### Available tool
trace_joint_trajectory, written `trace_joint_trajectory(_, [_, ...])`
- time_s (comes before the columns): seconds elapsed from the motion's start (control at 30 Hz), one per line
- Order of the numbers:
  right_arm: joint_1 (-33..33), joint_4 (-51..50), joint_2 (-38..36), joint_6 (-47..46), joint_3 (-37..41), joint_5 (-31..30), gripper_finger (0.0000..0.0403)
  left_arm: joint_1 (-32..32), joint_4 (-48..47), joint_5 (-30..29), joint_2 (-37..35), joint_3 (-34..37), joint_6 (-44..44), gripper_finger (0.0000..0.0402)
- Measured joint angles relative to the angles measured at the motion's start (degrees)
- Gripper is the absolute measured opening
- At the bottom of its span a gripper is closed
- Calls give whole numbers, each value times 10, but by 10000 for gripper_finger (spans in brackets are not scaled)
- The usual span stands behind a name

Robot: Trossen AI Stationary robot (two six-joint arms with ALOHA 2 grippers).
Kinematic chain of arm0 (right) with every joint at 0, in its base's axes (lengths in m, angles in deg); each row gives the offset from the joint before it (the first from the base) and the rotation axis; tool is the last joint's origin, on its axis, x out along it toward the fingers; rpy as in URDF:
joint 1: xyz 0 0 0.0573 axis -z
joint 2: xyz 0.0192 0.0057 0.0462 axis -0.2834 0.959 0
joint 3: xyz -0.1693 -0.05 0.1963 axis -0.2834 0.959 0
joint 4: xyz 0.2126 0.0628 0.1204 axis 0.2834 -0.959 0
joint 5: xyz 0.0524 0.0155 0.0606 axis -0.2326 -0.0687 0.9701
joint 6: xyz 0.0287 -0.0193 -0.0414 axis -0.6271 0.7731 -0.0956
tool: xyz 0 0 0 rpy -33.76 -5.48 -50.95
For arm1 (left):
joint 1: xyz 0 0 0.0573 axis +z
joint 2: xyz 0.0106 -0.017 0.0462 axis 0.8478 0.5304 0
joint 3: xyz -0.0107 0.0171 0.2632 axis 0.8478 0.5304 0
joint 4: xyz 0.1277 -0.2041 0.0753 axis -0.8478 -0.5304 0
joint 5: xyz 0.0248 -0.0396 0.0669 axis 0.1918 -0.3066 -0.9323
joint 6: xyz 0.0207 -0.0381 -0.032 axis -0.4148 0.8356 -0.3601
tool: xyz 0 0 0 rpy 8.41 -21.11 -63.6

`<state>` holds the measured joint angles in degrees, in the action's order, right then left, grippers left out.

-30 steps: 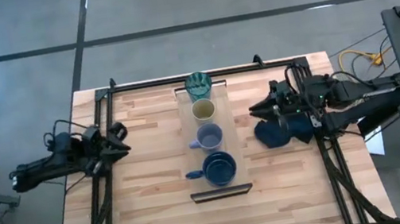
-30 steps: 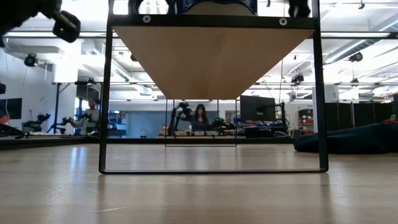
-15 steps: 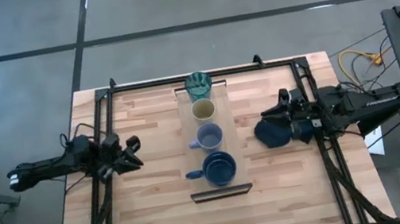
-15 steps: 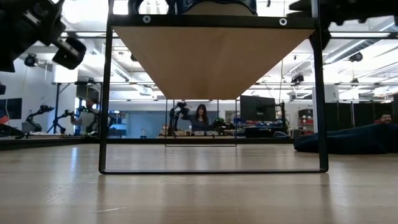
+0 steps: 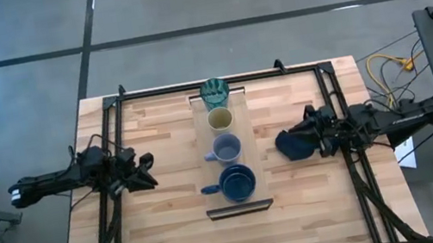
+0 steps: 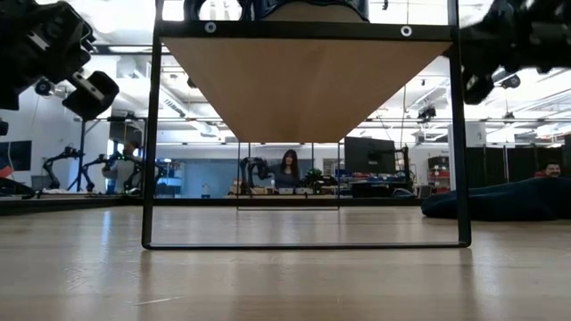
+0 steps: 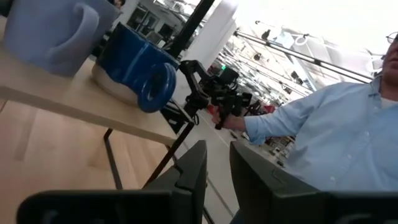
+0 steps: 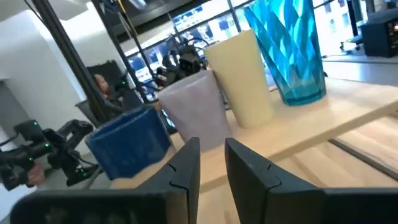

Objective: Stack small to large cups/mugs on shelf
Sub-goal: Return to Home Position

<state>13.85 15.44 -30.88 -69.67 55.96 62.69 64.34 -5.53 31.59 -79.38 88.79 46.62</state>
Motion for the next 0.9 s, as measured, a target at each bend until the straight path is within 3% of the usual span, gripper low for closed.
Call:
trace_joint_trajectory(0.2, [0, 10, -40, -8, 56, -7, 75, 0, -77, 0, 5, 0, 16, 57])
trace_joint_trajectory(0.47, [0, -132, -70, -36, 63, -38, 77, 0, -77, 0, 46, 1, 29, 57])
trace_joint_trajectory(0.9, [0, -133, -50, 4, 62, -35, 74, 0, -76, 0, 77, 0, 29, 57])
